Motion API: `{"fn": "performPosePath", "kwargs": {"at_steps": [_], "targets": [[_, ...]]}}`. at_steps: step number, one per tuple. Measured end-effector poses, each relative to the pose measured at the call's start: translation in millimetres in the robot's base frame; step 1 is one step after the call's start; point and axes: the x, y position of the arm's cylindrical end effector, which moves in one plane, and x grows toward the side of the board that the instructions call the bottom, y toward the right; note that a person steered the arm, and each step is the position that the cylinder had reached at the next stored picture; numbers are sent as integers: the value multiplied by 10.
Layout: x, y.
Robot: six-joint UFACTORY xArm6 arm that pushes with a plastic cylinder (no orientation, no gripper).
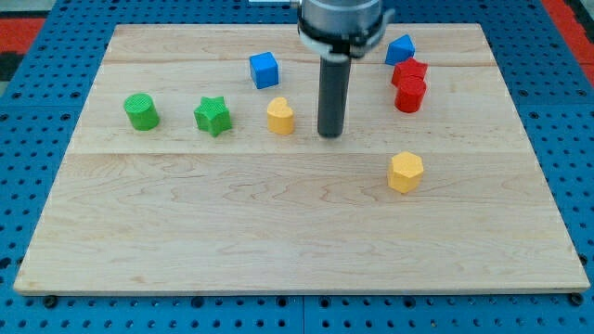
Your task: Push the yellow heart towards the bottom center
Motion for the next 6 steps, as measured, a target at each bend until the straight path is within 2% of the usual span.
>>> {"fn": "performPosePath", "kwargs": {"at_steps": [1, 2, 4, 6], "targets": [[-512, 67], [-408, -716], [136, -576], [666, -758]]}}
